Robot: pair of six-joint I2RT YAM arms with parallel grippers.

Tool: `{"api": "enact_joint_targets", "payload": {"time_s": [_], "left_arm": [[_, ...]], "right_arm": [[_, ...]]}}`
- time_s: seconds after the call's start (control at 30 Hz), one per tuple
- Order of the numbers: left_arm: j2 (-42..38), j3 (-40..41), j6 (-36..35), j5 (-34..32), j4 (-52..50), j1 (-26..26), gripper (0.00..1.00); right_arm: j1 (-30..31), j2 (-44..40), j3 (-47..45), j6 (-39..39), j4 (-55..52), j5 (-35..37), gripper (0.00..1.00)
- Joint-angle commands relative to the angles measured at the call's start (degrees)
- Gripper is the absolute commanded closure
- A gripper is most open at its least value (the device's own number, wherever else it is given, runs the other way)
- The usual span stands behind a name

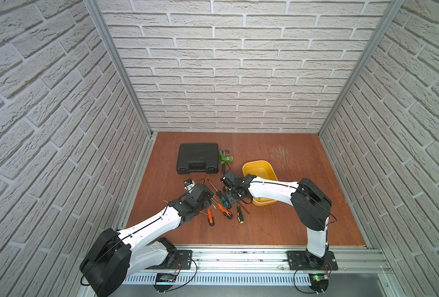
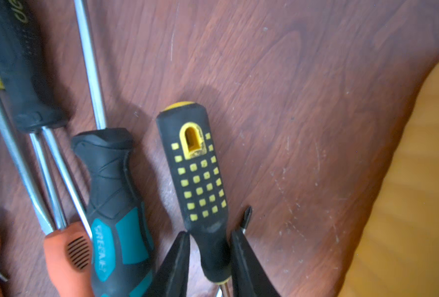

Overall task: Put the screwdriver on the desktop into the storage box
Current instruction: Pick up the screwdriver from the center of the board.

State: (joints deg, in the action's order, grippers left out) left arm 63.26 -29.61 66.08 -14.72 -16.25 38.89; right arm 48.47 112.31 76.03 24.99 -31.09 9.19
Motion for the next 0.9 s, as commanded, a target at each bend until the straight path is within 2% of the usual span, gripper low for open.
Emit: {"api": "enact_joint_targets", "payload": {"time_s": [0.0, 0.5, 0.87], "left_arm": [[0.4, -1.0, -0.5, 0.4, 1.4, -0.2, 0.40], [1.0, -0.3, 0.7, 1.5, 3.1, -0.1, 0.40], [1.9, 0.2, 0.8, 1.9, 4.0, -0.2, 0.41]], "right_arm": [[-0.3, 0.6, 0.8, -0.2, -0.4, 0.3, 0.70], [-0.4, 3.6, -0.3, 0.3, 0.6, -0.2, 0.73], [-0.3, 2.6, -0.2, 0.1, 0.1, 0.8, 0.83]]}}
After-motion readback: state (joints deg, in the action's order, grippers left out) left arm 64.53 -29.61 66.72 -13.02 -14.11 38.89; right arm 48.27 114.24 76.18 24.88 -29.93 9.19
